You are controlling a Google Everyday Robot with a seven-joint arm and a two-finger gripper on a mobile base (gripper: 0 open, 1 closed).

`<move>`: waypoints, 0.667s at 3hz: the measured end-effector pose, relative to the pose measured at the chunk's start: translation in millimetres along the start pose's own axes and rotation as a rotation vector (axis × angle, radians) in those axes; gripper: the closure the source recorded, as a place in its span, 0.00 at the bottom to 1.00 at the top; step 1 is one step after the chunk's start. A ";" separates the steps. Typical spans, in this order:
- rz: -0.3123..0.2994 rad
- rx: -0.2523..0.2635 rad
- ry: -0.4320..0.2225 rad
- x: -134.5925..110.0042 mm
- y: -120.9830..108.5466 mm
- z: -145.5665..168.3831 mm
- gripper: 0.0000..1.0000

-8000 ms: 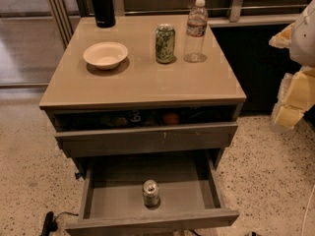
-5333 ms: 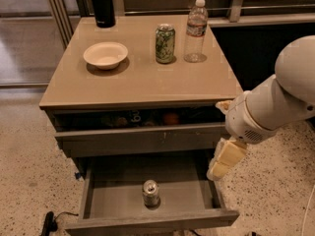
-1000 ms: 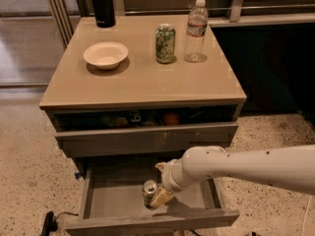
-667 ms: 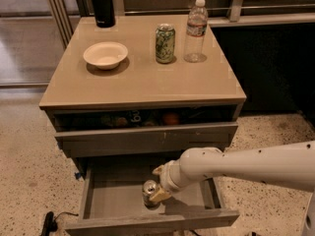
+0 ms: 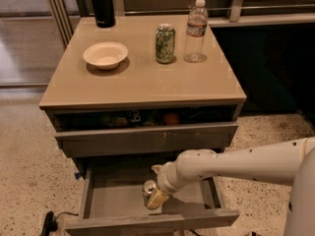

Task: Pick 7up can from middle drawer and place on counter

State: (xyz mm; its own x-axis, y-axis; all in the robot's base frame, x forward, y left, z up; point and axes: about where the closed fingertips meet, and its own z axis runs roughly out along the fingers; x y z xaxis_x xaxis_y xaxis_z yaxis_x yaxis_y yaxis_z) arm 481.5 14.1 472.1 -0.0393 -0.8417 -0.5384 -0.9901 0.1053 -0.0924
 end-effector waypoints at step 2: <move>-0.011 -0.013 -0.005 -3.0 1.1 13.7 0.32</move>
Offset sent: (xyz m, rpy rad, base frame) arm 0.0031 0.0151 -0.0146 0.0066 0.0042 0.0244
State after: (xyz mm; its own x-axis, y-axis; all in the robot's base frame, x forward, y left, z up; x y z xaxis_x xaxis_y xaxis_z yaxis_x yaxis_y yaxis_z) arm 482.3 24.0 462.1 -0.0272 -0.8399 -0.5420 -0.9922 0.0886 -0.0876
